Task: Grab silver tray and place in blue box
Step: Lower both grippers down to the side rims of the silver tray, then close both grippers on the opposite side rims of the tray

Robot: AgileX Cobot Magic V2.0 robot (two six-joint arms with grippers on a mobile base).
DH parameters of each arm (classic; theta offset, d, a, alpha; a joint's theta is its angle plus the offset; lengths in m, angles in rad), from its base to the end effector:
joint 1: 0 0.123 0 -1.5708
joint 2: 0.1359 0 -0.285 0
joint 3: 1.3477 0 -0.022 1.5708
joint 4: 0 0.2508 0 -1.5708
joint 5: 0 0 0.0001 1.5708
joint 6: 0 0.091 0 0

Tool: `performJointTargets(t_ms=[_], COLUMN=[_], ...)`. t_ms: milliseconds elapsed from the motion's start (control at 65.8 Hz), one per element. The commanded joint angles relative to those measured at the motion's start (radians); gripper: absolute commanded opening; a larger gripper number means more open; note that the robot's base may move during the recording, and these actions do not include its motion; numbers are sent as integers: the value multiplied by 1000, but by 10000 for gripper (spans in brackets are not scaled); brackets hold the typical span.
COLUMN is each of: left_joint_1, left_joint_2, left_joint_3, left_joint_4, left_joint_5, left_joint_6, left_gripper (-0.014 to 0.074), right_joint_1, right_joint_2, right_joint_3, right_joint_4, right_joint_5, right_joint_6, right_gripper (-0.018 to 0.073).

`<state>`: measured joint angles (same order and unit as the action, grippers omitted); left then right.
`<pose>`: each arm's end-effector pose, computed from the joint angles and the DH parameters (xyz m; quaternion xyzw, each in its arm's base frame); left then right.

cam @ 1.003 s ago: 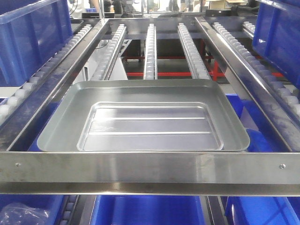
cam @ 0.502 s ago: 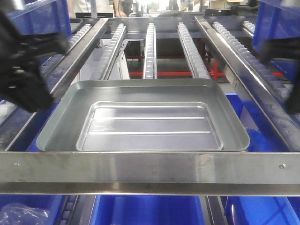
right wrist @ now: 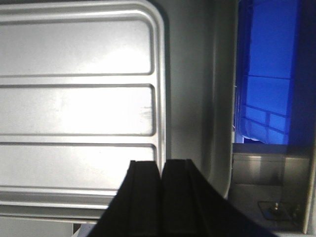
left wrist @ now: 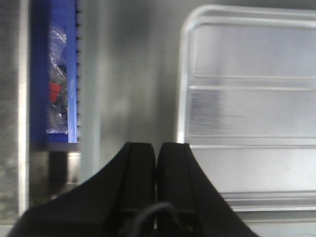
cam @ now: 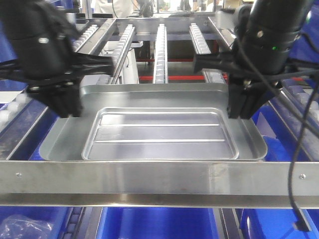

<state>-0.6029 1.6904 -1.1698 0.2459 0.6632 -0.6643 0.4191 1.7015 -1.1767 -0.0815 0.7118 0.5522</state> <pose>0.2969 -0.1878 0.2339 0.0466 0.9666 -0.0606 0.2448 0.3206 0.1375 0.2287 0.0404 0.9765 0.0688 0.2000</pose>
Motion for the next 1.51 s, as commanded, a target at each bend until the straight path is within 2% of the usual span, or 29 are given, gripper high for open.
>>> performJointTargets(t_ms=[0, 258, 593, 973, 1079, 1186, 1292, 1338, 1490], left_joint_1=[-22, -15, -20, -20, -18, -14, -14, -14, -14], left_joint_2=[-12, 20, 22, 22, 24, 38, 56, 63, 77], left_joint_3=[-72, -92, -90, -90, -90, -90, -90, -90, -90], left_joint_4=[10, -31, -26, -18, -13, 0, -2, -2, -2], left_joint_5=[6, -54, -76, -90, -88, -76, -61, -61, -34], left_joint_6=[-17, -17, -17, -17, -17, -17, -17, -17, -17], left_gripper=[-6, -6, -6, -6, -6, -6, -1, 28, 266], right_joint_1=[0, -1, -1, -1, -1, -1, -1, -1, -1], right_joint_2=[-31, 7, 23, 24, 25, 38, 46, 47, 47], right_joint_3=[-35, -56, -73, -73, -73, -73, -73, -73, -73], right_joint_4=[10, 10, 7, -46, -46, -46, -44, -44, -44], right_joint_5=[-38, -56, -68, -70, -72, -72, -69, -67, -67], right_joint_6=[-39, -44, -44, -44, -44, -44, -44, -44, -44], right_gripper=[59, 59, 59, 63, 137, 284, 348, 352, 353])
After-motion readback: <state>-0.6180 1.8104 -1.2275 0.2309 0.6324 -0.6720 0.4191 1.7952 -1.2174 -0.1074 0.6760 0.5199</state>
